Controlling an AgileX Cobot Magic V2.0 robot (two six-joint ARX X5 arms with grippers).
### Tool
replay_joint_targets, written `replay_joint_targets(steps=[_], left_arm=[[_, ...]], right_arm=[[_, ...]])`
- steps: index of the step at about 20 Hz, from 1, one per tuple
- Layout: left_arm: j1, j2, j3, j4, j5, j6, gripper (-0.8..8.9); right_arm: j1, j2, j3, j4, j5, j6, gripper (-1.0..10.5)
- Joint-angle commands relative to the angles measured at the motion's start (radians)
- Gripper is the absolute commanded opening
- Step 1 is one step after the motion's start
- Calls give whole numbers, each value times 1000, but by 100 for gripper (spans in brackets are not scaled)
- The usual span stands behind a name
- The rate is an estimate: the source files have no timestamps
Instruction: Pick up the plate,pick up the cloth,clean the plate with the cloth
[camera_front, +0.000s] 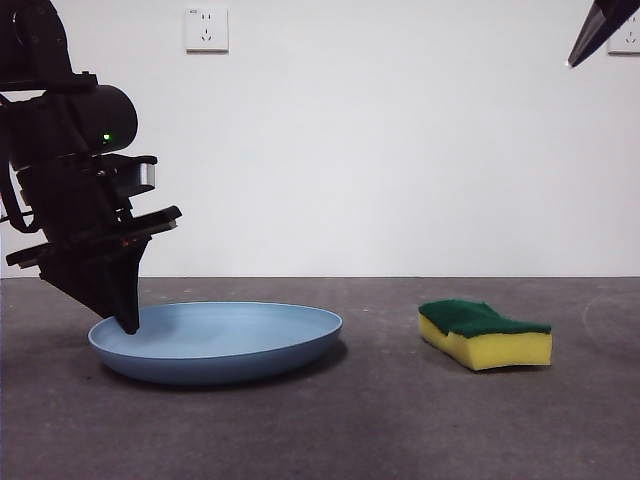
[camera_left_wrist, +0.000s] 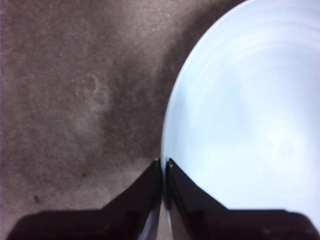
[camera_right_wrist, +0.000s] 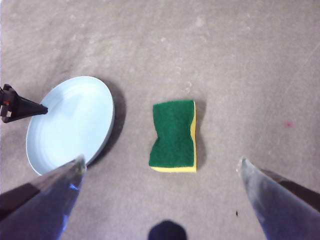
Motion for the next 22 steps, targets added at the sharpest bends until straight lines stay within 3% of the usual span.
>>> replay_joint_targets(steps=[1,5,13,17,22], left_arm=[[-11,-32,-8,-18,-7,18,-9],[-26,-180,-8,-33,-9,12,-9],[-30,-496,-8,-169,-58,13,-9],[-31,-528,-8,-225,-67,15,-9],[-34,-528,-8,-226,-65,15,-9]], right_arm=[[31,2,3,32,-2,3,563],[139,51,15,71,35,3,556],[354,360,197,13,325,-74,526],[386,525,225,31,396,-100,526],[389,688,225,117,399,-112,525]])
